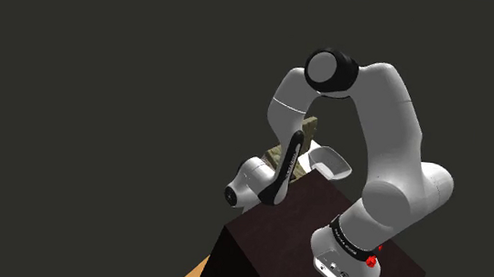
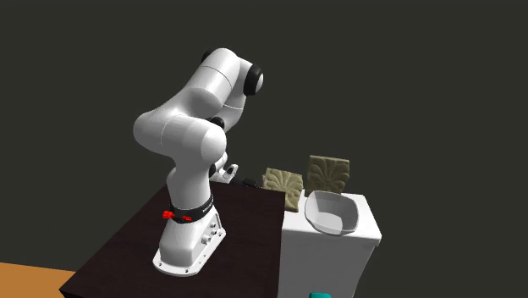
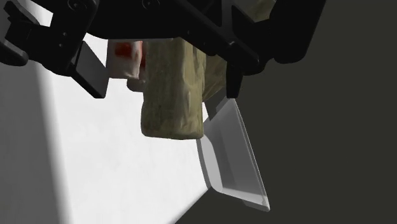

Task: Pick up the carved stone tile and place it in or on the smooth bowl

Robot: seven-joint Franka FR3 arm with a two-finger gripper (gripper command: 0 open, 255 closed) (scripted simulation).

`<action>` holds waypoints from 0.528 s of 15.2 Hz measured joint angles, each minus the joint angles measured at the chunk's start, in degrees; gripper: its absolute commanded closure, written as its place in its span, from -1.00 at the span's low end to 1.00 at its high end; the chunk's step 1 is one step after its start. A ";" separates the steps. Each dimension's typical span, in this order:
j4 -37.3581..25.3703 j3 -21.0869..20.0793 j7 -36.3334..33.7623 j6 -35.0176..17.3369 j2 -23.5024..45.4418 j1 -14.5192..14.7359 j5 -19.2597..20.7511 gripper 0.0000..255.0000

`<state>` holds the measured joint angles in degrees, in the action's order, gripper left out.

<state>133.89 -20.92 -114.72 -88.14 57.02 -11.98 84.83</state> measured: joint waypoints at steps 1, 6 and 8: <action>0.11 0.00 -0.13 -0.03 0.00 0.02 0.13 -1.00; -0.61 1.50 -0.03 0.07 0.72 -0.46 1.15 1.00; -0.71 1.75 0.02 0.04 0.76 -0.55 1.28 1.00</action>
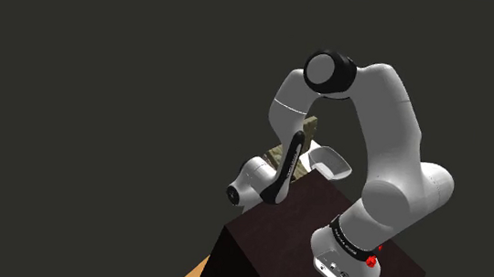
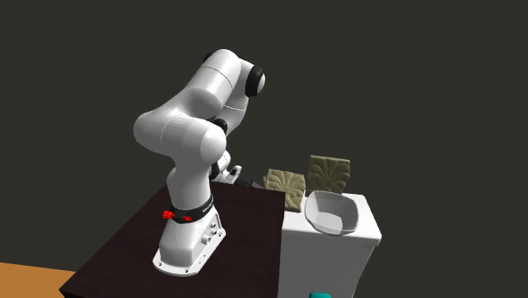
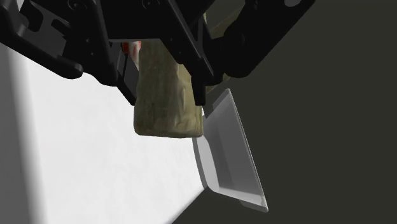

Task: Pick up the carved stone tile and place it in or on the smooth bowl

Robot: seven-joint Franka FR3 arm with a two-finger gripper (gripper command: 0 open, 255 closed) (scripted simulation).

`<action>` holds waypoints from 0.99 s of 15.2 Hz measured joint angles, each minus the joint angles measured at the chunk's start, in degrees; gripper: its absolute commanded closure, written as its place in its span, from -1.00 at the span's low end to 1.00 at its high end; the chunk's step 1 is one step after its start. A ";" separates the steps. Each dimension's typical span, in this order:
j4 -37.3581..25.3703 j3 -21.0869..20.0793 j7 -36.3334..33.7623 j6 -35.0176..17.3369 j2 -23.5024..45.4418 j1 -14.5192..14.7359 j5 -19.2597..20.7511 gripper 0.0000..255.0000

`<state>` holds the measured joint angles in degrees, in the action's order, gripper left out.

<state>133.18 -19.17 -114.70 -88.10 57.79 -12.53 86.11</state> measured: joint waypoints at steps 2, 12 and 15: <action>-0.02 0.07 0.00 -0.02 0.01 -0.03 0.03 1.00; 5.25 -1.62 1.75 -3.69 -7.12 -0.83 -2.07 1.00; 7.20 -1.00 3.27 -8.14 -10.73 0.30 -3.68 1.00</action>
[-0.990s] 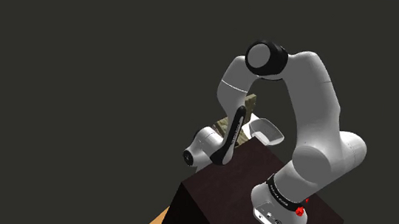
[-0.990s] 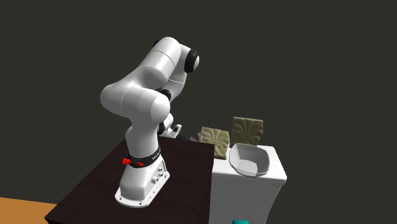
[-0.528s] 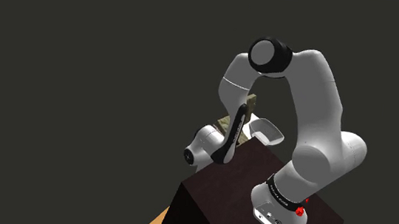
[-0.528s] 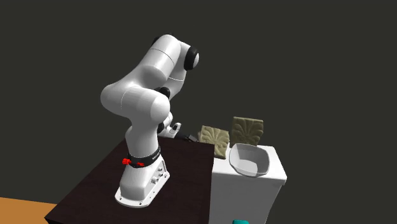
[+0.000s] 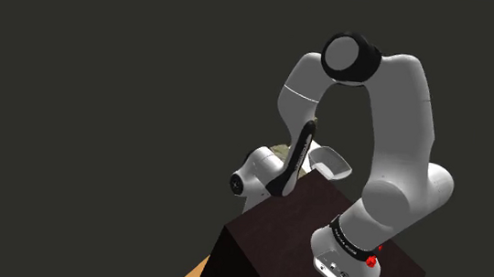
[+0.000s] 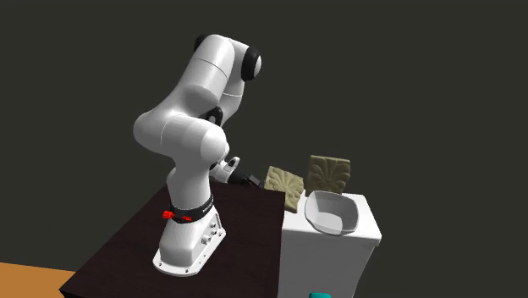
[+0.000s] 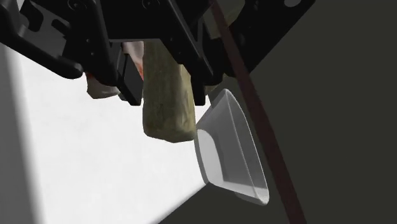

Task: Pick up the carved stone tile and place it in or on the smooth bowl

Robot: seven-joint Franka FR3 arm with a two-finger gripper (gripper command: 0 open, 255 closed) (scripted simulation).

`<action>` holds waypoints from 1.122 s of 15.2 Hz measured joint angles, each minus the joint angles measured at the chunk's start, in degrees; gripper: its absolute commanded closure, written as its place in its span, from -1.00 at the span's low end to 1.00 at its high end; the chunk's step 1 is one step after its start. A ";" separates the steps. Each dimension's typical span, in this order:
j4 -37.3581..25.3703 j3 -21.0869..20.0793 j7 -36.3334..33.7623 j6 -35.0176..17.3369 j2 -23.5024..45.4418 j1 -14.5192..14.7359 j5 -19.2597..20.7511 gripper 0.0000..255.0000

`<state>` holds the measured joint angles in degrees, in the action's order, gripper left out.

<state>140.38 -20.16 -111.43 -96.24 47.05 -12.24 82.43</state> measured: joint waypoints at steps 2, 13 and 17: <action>1.76 1.00 0.75 -3.46 -2.74 1.35 -0.80 1.00; 6.68 9.02 6.63 -3.42 -14.66 12.72 -7.93 -1.00; 4.43 8.54 10.92 -5.48 -14.15 11.08 -8.58 -1.00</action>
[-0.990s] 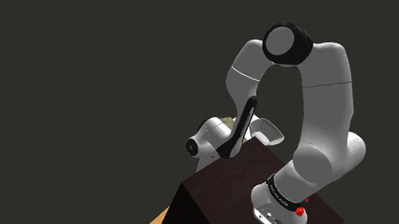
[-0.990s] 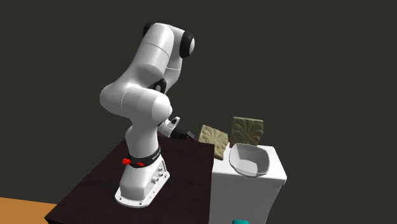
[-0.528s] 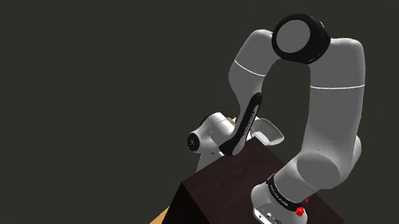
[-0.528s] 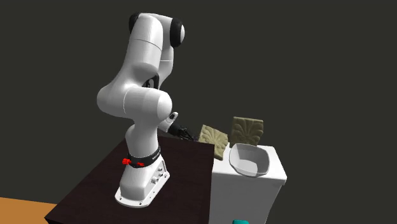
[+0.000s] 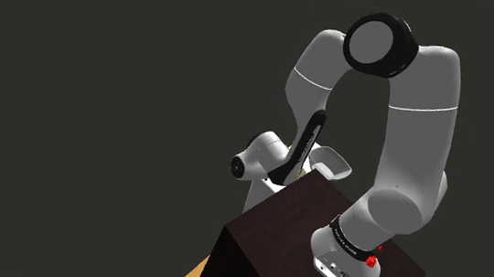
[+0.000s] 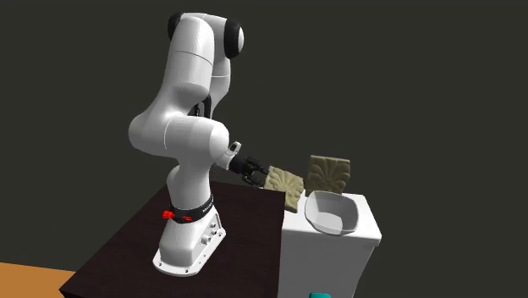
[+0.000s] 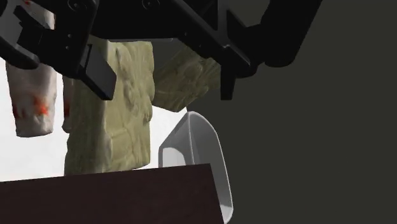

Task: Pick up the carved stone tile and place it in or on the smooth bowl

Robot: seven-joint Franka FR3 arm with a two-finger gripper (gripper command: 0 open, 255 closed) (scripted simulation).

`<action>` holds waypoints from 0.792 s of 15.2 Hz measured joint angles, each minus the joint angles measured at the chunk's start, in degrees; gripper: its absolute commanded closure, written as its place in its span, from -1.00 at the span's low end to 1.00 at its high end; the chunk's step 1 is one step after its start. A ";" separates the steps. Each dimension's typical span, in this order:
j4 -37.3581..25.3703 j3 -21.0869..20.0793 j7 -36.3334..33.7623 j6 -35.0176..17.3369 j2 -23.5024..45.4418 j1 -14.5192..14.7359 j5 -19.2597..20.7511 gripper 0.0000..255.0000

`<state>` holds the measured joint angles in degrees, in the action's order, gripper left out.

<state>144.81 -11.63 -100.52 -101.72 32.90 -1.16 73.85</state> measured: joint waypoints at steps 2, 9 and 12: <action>-2.22 -0.57 3.99 -4.64 0.46 -1.80 1.32 -1.00; -5.17 -0.19 7.32 -9.71 3.12 -3.92 3.74 -1.00; -5.44 1.33 6.73 -10.72 4.20 -4.85 6.06 -1.00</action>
<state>139.37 -10.30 -93.78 -112.44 37.10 -6.01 79.91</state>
